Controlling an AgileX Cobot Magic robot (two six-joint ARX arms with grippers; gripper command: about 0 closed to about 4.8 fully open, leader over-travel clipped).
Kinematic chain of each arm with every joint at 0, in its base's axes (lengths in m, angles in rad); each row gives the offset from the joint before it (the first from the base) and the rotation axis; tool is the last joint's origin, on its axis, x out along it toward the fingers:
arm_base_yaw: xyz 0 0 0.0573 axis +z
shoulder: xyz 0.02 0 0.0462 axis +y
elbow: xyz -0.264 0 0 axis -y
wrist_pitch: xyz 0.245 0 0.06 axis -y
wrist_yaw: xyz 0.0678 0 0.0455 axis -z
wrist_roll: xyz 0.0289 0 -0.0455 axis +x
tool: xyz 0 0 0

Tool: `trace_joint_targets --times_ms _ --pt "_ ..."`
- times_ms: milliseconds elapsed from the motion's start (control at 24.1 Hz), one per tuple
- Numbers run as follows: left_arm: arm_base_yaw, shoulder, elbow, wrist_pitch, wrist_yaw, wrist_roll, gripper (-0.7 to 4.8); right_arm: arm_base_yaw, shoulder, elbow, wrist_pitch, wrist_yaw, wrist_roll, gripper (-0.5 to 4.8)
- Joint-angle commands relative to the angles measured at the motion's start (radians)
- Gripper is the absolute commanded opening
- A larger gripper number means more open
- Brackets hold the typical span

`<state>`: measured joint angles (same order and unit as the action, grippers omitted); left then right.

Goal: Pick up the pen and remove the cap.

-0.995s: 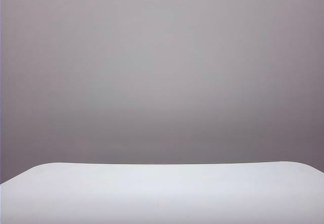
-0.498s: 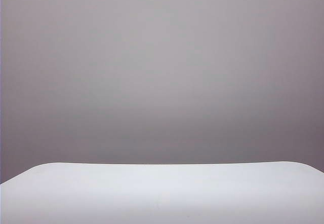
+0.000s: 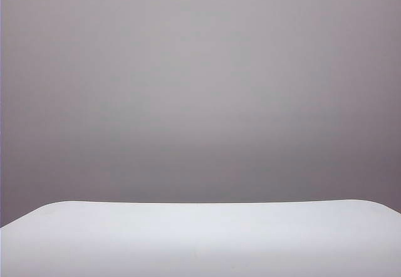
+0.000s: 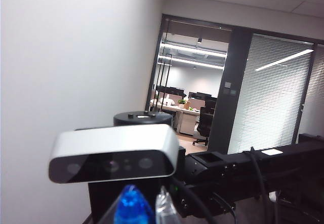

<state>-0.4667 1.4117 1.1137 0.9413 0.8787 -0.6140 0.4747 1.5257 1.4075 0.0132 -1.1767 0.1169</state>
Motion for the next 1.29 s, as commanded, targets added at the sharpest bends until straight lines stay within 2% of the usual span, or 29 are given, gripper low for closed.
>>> trace_joint_targets --times_ms 41,166,249,332,456,664,912,1286 --pt "0.004 -0.002 0.005 0.011 -0.004 0.005 0.47 0.005 -0.001 0.005 0.021 -0.006 0.013 1.87" --pt "0.005 -0.002 0.005 0.011 -0.004 0.005 0.47 0.005 0.0 0.005 0.022 -0.007 0.014 0.73" --pt "0.005 0.0 0.005 0.01 -0.004 0.015 0.47 0.005 0.0 0.005 0.022 -0.007 0.014 0.34" --pt "0.004 0.003 0.005 0.007 -0.003 0.012 0.47 0.005 0.0 0.005 0.022 -0.008 0.014 0.18" --pt "0.005 0.003 0.005 0.01 -0.004 0.019 0.48 0.005 0.0 0.005 0.021 -0.008 0.014 0.0" --pt "0.007 0.003 0.005 0.016 -0.004 0.061 0.48 0.005 0.0 0.004 -0.01 -0.006 0.012 -0.01" --pt "0.007 0.003 0.005 0.001 -0.003 0.066 0.48 0.005 0.036 -0.003 -0.082 -0.003 0.003 -0.01" --pt "0.046 0.003 0.005 -0.071 0.0 0.123 0.47 0.004 0.048 -0.003 -0.269 0.053 -0.171 -0.01"
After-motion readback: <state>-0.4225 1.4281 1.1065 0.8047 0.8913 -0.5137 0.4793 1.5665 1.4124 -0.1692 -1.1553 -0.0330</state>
